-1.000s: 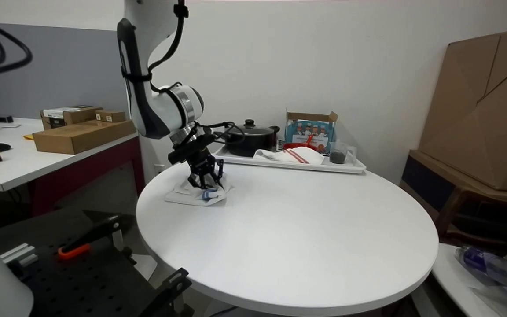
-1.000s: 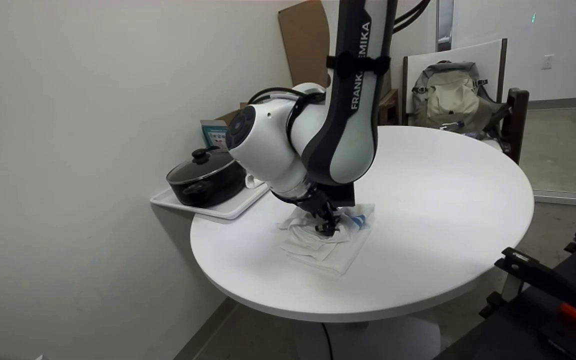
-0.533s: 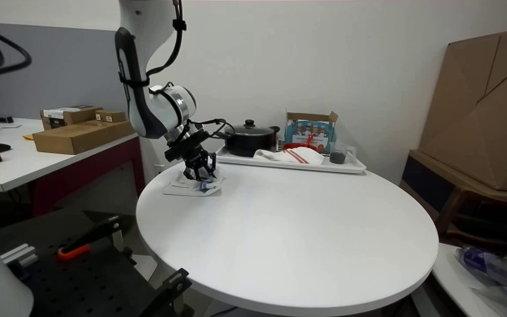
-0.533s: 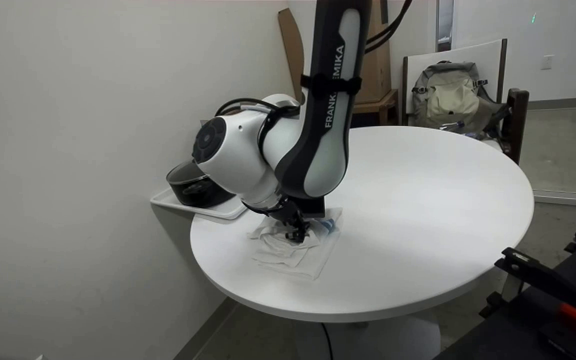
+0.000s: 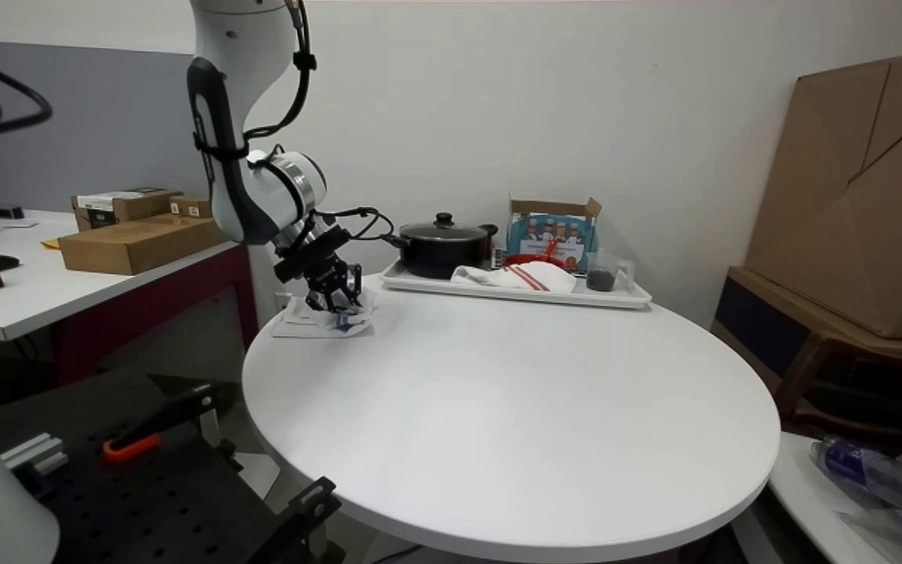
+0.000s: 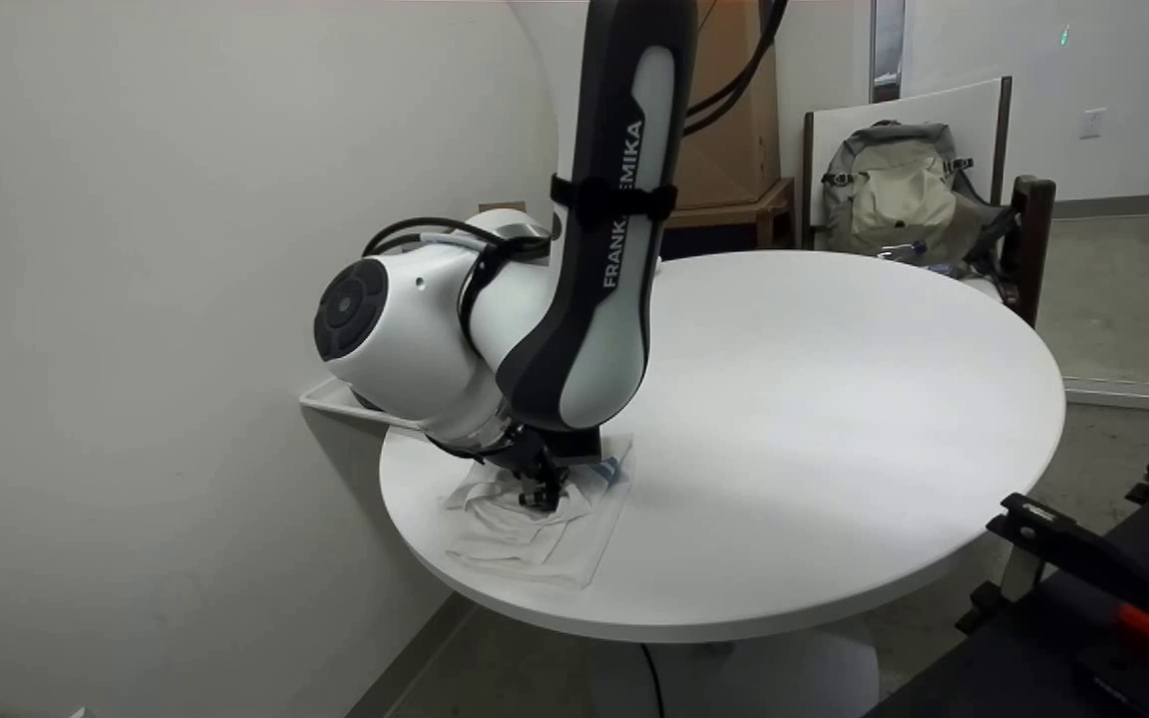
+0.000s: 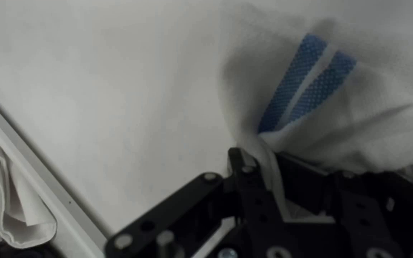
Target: Use the white towel to wipe the table
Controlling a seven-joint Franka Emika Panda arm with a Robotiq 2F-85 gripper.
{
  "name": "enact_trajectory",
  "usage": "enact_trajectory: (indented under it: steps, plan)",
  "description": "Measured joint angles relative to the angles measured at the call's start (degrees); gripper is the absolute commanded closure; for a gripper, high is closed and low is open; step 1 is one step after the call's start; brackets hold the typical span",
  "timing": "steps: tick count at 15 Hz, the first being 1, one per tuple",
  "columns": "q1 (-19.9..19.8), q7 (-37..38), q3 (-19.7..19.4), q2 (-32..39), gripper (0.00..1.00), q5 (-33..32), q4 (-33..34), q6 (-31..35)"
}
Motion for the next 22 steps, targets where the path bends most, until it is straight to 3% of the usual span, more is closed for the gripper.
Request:
enact_trajectory:
  steps: [12,22]
  plan:
    - [-1.84,-0.34,1.32,-0.64,0.95,0.16,-1.25,-0.16]
    - [-14.59,-0.34,-4.61,-1.25,0.95,0.25,-1.78,1.02]
